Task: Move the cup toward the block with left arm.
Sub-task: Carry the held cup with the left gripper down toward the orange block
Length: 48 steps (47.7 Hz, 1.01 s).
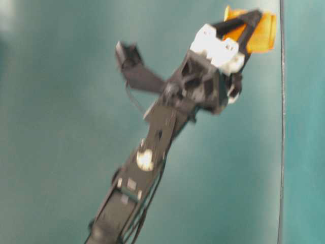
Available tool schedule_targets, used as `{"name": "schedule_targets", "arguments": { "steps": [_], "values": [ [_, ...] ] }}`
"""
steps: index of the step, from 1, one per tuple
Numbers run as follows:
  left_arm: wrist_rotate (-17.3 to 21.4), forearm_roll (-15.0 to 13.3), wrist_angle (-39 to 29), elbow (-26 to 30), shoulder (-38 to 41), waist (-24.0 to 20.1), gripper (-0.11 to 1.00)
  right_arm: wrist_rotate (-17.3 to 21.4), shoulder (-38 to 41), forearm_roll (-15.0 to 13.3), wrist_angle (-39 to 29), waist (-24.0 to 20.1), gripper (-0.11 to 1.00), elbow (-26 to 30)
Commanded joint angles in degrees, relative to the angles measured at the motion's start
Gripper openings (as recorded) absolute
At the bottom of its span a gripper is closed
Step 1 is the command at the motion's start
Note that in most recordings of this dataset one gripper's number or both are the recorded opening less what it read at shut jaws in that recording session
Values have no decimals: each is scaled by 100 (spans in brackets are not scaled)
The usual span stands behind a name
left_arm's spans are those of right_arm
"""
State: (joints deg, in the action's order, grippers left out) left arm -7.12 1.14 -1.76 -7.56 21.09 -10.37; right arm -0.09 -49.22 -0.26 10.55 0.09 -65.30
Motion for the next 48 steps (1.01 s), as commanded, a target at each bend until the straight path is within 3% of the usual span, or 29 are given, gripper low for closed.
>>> {"name": "schedule_targets", "arguments": {
  "steps": [1,8,15,25,48],
  "values": [
    [114,35,501,-360,-439,132,62,0,-9,-9,44,-9,0,105],
    [325,26,1020,-861,-624,325,62,0,-18,-9,26,-9,0,105],
    [422,35,1090,-1063,-686,598,62,-9,-9,-9,26,-9,0,105],
    [633,35,1090,-1002,-650,923,62,-9,-9,-9,35,-9,0,105],
    [624,26,1081,-642,-431,1037,62,-9,9,-9,53,-9,0,97]
  ]
}}
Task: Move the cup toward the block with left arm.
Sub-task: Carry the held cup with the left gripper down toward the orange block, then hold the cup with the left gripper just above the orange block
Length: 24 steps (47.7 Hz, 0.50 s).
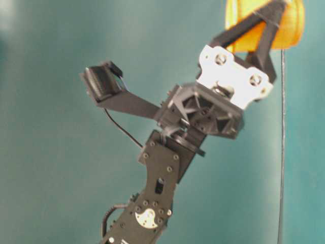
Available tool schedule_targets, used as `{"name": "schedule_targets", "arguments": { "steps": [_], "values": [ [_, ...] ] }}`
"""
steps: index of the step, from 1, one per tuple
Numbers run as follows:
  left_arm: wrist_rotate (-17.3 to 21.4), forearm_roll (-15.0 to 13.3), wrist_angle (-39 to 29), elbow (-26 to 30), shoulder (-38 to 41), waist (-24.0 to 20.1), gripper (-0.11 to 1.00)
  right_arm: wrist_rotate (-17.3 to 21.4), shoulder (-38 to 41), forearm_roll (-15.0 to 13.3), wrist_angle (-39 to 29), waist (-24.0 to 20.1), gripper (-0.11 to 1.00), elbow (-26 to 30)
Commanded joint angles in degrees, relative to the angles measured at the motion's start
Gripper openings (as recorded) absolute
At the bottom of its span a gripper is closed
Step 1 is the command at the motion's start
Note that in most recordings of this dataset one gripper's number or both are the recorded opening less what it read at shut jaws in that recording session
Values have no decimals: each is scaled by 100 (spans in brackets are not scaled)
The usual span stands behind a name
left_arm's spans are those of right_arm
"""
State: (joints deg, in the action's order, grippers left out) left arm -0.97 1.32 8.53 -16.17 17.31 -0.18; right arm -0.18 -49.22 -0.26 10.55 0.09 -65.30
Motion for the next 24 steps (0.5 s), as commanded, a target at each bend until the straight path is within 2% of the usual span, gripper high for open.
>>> {"name": "schedule_targets", "arguments": {
  "steps": [1,24],
  "values": [
    [9,9,53,237,-26,18,62,0,9,-9,53,-9,0,97],
    [18,9,-211,396,149,-35,62,0,9,-9,53,-9,0,97]
  ]
}}
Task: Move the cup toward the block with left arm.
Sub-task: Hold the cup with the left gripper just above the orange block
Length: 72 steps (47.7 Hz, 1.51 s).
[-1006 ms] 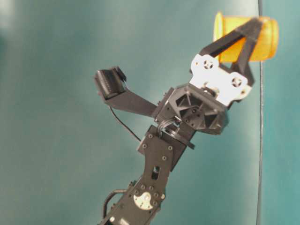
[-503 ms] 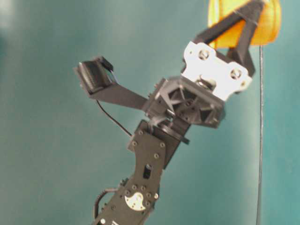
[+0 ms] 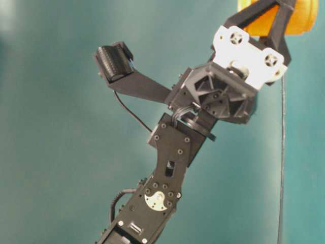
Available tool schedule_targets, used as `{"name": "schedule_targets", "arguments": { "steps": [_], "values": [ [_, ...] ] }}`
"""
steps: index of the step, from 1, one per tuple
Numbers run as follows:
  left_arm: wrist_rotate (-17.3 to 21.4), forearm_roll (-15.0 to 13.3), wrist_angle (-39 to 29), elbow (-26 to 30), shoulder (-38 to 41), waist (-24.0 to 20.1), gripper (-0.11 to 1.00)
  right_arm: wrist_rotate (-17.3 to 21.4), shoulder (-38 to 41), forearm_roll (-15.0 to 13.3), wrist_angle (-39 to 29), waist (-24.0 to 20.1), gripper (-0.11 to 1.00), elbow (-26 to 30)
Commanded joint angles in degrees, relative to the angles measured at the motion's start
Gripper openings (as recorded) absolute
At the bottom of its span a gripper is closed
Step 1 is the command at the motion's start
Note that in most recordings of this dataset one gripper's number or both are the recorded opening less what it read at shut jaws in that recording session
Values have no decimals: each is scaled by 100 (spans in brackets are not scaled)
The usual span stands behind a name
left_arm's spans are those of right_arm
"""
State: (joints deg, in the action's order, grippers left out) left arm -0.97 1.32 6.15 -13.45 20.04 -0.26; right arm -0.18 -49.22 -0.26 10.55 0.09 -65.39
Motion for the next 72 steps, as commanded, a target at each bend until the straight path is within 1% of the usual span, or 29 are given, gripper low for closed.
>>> {"name": "schedule_targets", "arguments": {
  "steps": [1,47,72],
  "values": [
    [18,9,26,123,-123,-35,62,0,9,-9,53,-9,0,105],
    [18,9,79,-35,-185,-123,62,9,9,-9,18,-9,0,105],
    [18,9,220,-70,-193,-123,62,9,9,-9,44,-9,0,105]
  ]
}}
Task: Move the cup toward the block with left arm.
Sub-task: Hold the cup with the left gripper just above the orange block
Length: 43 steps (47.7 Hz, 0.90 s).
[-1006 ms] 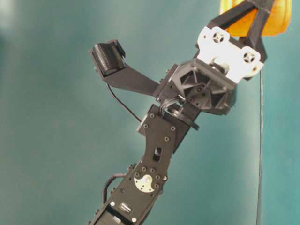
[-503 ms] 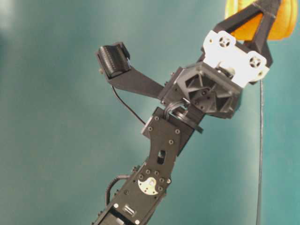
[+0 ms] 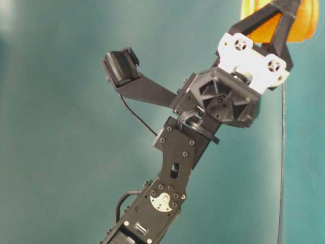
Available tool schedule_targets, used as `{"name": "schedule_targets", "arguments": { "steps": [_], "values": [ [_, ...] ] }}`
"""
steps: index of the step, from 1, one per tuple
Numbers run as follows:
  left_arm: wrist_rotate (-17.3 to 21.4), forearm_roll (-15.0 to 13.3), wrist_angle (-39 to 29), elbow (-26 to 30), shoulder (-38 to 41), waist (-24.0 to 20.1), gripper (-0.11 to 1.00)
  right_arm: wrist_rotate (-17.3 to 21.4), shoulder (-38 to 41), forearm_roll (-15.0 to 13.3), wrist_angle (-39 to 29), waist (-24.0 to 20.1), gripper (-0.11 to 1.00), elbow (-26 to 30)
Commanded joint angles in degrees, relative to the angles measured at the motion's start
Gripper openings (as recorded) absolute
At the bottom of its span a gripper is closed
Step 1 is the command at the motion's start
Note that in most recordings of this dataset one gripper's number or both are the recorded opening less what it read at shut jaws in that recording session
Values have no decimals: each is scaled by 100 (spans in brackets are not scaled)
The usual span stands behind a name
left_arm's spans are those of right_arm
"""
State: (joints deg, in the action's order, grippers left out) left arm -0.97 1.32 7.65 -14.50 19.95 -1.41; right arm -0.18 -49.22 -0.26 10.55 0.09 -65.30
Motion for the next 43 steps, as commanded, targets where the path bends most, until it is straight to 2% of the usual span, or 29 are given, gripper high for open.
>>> {"name": "schedule_targets", "arguments": {
  "steps": [1,43],
  "values": [
    [18,9,70,26,-193,-9,62,9,9,-9,35,-9,0,97],
    [18,9,114,-62,-220,-26,62,9,9,-9,18,-9,0,97]
  ]
}}
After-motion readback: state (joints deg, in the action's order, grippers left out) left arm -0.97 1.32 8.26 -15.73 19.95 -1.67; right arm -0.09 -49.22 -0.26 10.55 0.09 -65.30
